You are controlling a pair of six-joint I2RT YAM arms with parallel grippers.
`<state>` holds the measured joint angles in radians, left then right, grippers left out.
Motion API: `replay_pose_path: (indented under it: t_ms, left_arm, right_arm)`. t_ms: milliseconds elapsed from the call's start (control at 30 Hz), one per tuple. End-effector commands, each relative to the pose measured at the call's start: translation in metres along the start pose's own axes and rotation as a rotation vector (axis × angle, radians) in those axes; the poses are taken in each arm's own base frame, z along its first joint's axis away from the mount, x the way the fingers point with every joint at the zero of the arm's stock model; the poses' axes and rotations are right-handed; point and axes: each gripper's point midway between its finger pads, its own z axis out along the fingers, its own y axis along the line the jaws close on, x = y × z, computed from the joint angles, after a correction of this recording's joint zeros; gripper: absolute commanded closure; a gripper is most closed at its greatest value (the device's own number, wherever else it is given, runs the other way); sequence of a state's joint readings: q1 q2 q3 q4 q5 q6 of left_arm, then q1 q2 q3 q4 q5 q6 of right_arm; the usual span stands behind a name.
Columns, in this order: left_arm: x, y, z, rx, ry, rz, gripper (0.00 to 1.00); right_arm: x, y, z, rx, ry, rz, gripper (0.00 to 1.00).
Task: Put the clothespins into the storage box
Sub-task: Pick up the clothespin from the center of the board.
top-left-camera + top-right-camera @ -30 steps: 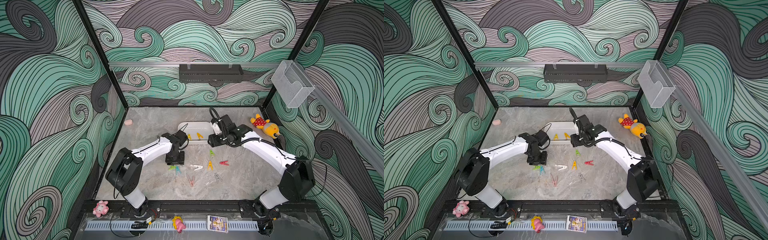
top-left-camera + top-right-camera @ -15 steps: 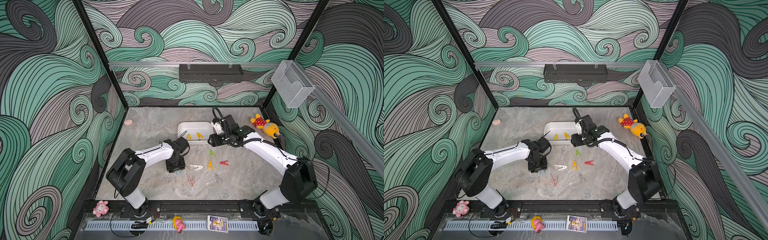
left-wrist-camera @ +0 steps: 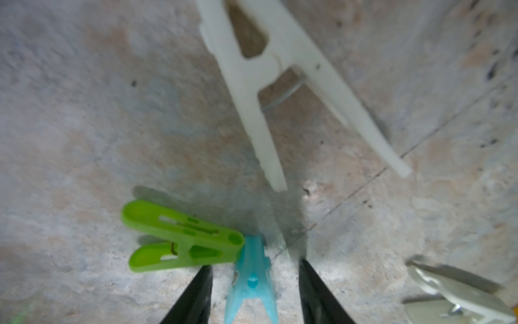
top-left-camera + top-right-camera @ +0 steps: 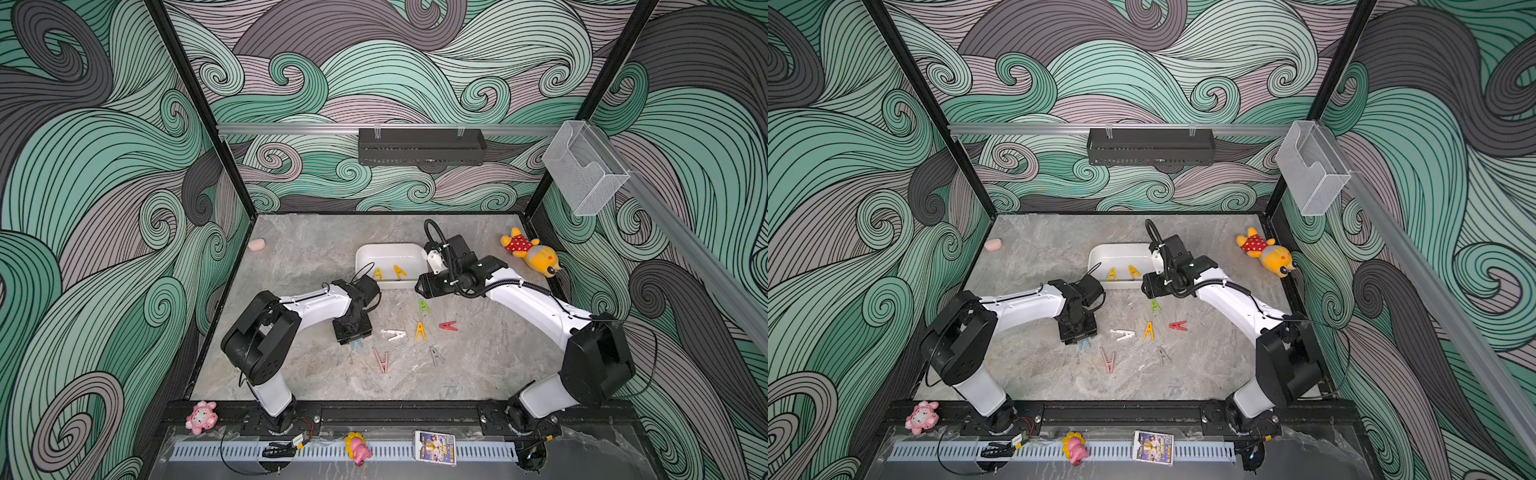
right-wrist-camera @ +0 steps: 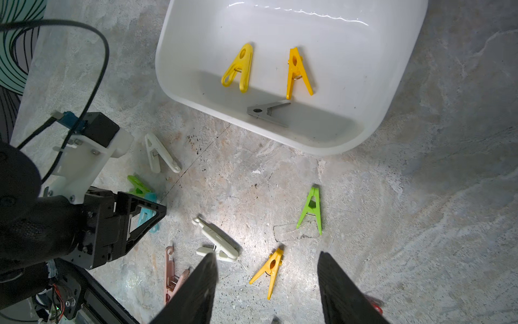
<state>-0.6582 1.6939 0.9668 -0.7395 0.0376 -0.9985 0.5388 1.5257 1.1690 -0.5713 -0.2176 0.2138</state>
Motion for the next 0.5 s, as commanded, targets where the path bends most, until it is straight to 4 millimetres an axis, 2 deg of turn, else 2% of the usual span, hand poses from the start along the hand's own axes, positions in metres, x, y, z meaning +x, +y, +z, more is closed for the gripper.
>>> replay_pose_path:
  t_ms: [0, 67, 133, 267, 467]
  left_arm:
    - [-0.003, -0.001, 0.008, -0.019, -0.016, -0.016, 0.50]
    - [-0.002, 0.000, 0.011, -0.027, -0.007, -0.023, 0.55]
    - [0.000, -0.001, 0.014, -0.025, 0.010, -0.024, 0.64]
    - [0.002, 0.001, 0.011, -0.032, -0.005, -0.027, 0.67]
    - [0.008, 0.009, 0.007, -0.048, 0.000, -0.025, 0.79]
  right_arm:
    - [-0.003, 0.002, -0.009, -0.014, -0.032, -0.001, 0.41]
    - [-0.003, 0.000, -0.009, -0.010, -0.032, 0.000, 0.41]
    - [-0.001, -0.002, -0.009, -0.009, -0.027, 0.003, 0.41]
    - [-0.003, -0.002, -0.011, -0.008, -0.034, 0.004, 0.41]
    - [-0.003, -0.002, -0.012, -0.012, -0.037, 0.003, 0.41]
